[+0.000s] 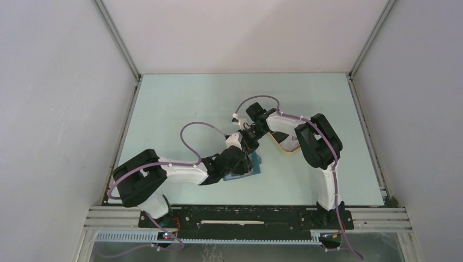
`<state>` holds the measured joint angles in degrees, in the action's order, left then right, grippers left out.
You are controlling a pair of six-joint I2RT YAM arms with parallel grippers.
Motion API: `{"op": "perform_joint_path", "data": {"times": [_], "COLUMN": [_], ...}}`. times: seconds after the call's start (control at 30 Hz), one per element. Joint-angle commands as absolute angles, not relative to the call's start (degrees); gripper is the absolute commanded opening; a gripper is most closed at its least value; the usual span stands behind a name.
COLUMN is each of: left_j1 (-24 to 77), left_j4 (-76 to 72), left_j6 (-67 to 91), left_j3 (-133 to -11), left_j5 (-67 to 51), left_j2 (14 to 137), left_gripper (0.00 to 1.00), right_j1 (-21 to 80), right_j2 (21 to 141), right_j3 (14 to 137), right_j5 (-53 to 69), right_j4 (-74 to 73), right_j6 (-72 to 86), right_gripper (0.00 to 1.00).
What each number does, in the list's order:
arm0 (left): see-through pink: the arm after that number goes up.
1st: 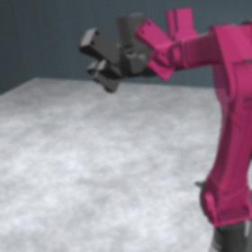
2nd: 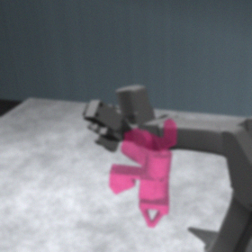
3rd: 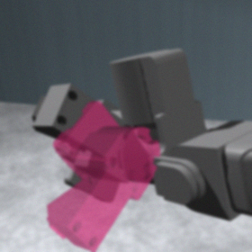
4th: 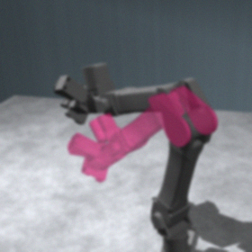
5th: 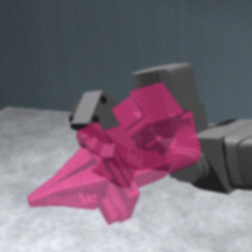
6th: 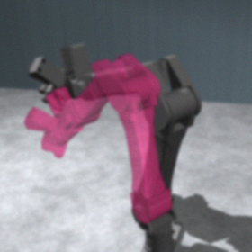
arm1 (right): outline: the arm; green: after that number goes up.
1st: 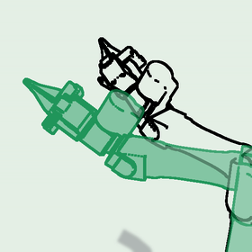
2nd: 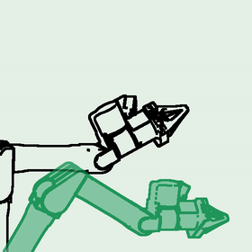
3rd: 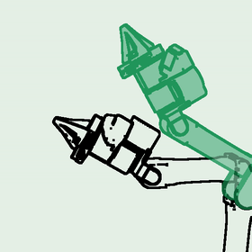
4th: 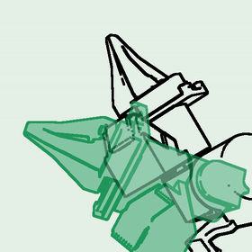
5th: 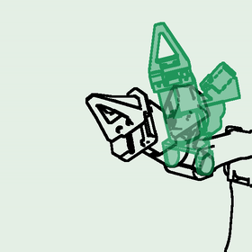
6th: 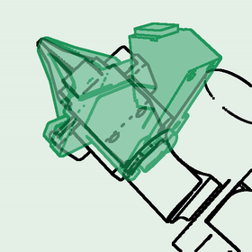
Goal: Put the credit cards into the card holder
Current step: Insert the credit card into the card holder.
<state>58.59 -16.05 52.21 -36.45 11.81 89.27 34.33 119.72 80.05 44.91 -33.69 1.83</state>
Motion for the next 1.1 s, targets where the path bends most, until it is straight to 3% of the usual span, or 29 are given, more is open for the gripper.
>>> {"op": "perform_joint_path", "data": {"times": [0.0,0.33,0.83,1.07], "left_j1": [59.2,59.2,59.4,59.3], "left_j4": [-14.3,-11.2,-9.4,-9.5], "left_j6": [52.7,53.2,55.6,55.8], "left_j3": [-38.2,-38.7,-36.9,-35.9], "left_j5": [16.9,20.4,25.3,26.4], "left_j2": [89.0,90.5,88.6,86.5], "left_gripper": [0.33,0.34,0.35,0.34], "right_j1": [34.9,34.8,34.1,33.3], "right_j2": [120.6,120.5,118.7,117.6], "right_j3": [81.5,81.5,81.6,81.5], "right_j5": [43.5,43.7,44.3,46.6], "right_j4": [-34.6,-34.6,-34.6,-34.6], "right_j6": [1.0,1.0,0.8,0.1], "right_gripper": [0.16,0.19,0.47,0.49]}}
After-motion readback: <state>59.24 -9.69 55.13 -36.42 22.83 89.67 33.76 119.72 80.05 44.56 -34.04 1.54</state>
